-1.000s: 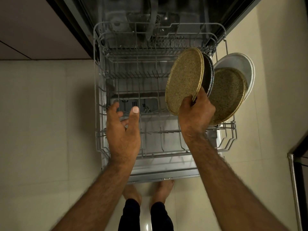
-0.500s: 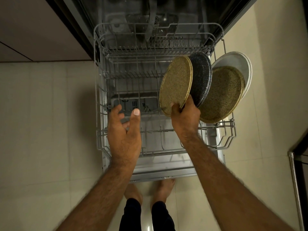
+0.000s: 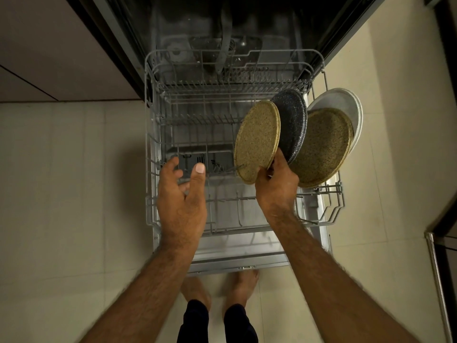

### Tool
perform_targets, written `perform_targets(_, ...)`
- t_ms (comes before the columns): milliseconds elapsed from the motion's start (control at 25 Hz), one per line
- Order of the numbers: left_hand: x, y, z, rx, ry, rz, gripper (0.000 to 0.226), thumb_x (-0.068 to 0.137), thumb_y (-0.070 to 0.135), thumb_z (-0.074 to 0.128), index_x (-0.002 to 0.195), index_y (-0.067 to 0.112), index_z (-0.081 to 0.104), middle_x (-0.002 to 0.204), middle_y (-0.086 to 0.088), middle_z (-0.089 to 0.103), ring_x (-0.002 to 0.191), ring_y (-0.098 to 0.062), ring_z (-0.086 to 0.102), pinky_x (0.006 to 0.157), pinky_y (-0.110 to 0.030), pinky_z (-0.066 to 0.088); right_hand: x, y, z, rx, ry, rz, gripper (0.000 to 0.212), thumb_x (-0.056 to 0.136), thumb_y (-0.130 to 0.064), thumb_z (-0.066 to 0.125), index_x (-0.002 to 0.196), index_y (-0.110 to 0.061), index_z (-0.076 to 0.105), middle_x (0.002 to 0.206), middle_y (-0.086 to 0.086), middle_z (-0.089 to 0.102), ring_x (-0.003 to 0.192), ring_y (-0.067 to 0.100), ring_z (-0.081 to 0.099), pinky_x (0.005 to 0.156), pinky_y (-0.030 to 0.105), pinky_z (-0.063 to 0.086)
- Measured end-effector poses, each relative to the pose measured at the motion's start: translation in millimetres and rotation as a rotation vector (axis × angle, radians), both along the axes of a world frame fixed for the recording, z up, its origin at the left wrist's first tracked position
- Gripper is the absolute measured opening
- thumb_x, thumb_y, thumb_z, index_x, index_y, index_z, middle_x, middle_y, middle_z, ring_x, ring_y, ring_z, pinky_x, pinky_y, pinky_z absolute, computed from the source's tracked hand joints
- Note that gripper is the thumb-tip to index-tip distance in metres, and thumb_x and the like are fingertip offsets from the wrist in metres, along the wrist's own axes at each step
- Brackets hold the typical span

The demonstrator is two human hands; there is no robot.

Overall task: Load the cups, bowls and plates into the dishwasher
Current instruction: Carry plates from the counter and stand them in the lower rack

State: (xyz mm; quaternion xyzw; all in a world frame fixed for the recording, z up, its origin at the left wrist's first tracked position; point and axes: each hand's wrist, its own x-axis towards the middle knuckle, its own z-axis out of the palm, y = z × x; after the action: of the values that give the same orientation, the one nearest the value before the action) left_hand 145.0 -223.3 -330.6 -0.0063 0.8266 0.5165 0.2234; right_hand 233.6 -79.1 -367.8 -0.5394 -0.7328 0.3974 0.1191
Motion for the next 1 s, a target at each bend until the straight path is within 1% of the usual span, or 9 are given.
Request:
perform_targets(200,10.2,-5.5,-2.6,-0.001,-0.007,-0.016,0.060,0.097,0.052,0.060,0.148,0.024,0.045,0.132,0.002,0.060,0.102,0.006,0.059,0.077,-0.015,0.045,-4.9,4.3,-2.8,0.020,0.019,-0.049,0.044,0.092,-0.009,0.068,0.134,-0.023,0.061,0.116,-0.005,0.072,0.106,0.007,0.066,0.093,0.026,0.056)
perform_targets(360,18.5,-13.2,-4.5,-0.014,-0.016,-0.028,0.060,0.097,0.052,0.059,0.148,0.023,0.044,0.131,0.003,0.061,0.102,0.007,0.058,0.077,-0.016,0.044,-6.3,14.0,-10.3,-0.044,0.029,-0.061,0.043,0.090,-0.010,0.072,0.130,-0.023,0.063,0.115,-0.009,0.072,0.105,0.002,0.064,0.080,0.005,0.045)
perform_targets(520,21.3,-16.4,-2.0,-0.012,-0.018,-0.038,0.061,0.096,0.053,0.058,0.148,0.023,0.045,0.132,0.000,0.061,0.101,0.005,0.059,0.075,-0.014,0.044,6.7,11.3,-15.9,-0.066,0.018,-0.087,0.034,0.087,-0.013,0.076,0.119,-0.018,0.064,0.111,-0.006,0.073,0.100,0.004,0.066,0.074,-0.001,0.045)
perform_targets(680,15.1,-18.0,1.3,-0.029,0.000,-0.050,0.063,0.096,0.055,0.058,0.149,0.024,0.044,0.133,0.002,0.061,0.101,0.005,0.061,0.077,-0.015,0.045,15.4,6.6,-13.0,-0.086,0.031,-0.097,0.045,0.089,-0.019,0.077,0.130,-0.014,0.059,0.119,-0.005,0.072,0.107,0.002,0.067,0.086,0.011,0.053)
perform_targets(760,10.9,-19.5,4.4,-0.037,0.009,-0.066,0.066,0.096,0.058,0.059,0.151,0.026,0.042,0.139,0.001,0.057,0.108,0.003,0.061,0.086,-0.022,0.051,16.8,2.3,-6.0,-0.078,0.043,-0.082,0.058,0.090,-0.021,0.076,0.142,-0.013,0.052,0.125,-0.007,0.068,0.110,0.002,0.065,0.086,0.009,0.051)
perform_targets(800,9.1,-19.9,8.2,-0.045,0.017,-0.103,0.070,0.095,0.059,0.059,0.154,0.026,0.039,0.145,0.000,0.053,0.117,-0.003,0.060,0.096,-0.029,0.052,16.6,0.7,0.2,-0.076,0.042,-0.067,0.058,0.091,-0.022,0.074,0.143,-0.013,0.050,0.125,-0.008,0.067,0.110,0.001,0.063,0.084,0.006,0.049)
perform_targets(880,4.5,-19.0,20.5,-0.108,0.044,-0.262,0.079,0.095,0.059,0.058,0.160,0.026,0.027,0.162,0.000,0.036,0.143,-0.012,0.042,0.116,-0.036,0.037,17.6,-2.4,13.8,-0.064,0.044,-0.034,0.049,0.093,-0.023,0.072,0.138,-0.016,0.054,0.125,-0.007,0.067,0.111,0.003,0.063,0.090,0.015,0.052)
perform_targets(960,-3.6,-15.7,38.4,-0.202,0.119,-0.427,0.085,0.097,0.061,0.053,0.163,0.024,0.016,0.169,0.001,0.020,0.155,-0.013,0.018,0.124,-0.036,0.021,16.7,-2.5,33.3,-0.011,-0.010,0.022,0.044,0.093,-0.026,0.070,0.135,-0.019,0.057,0.131,-0.002,0.065,0.119,0.012,0.062,0.101,0.032,0.052)
perform_targets(1000,-8.4,-14.0,49.6,-0.241,0.166,-0.484,0.086,0.097,0.064,0.049,0.164,0.023,0.012,0.171,0.001,0.014,0.156,-0.014,0.011,0.126,-0.039,0.017,15.2,-2.1,45.4,0.010,-0.071,0.070,0.050,0.094,-0.028,0.070,0.140,-0.017,0.053,0.141,0.001,0.059,0.129,0.018,0.056,0.108,0.033,0.045)
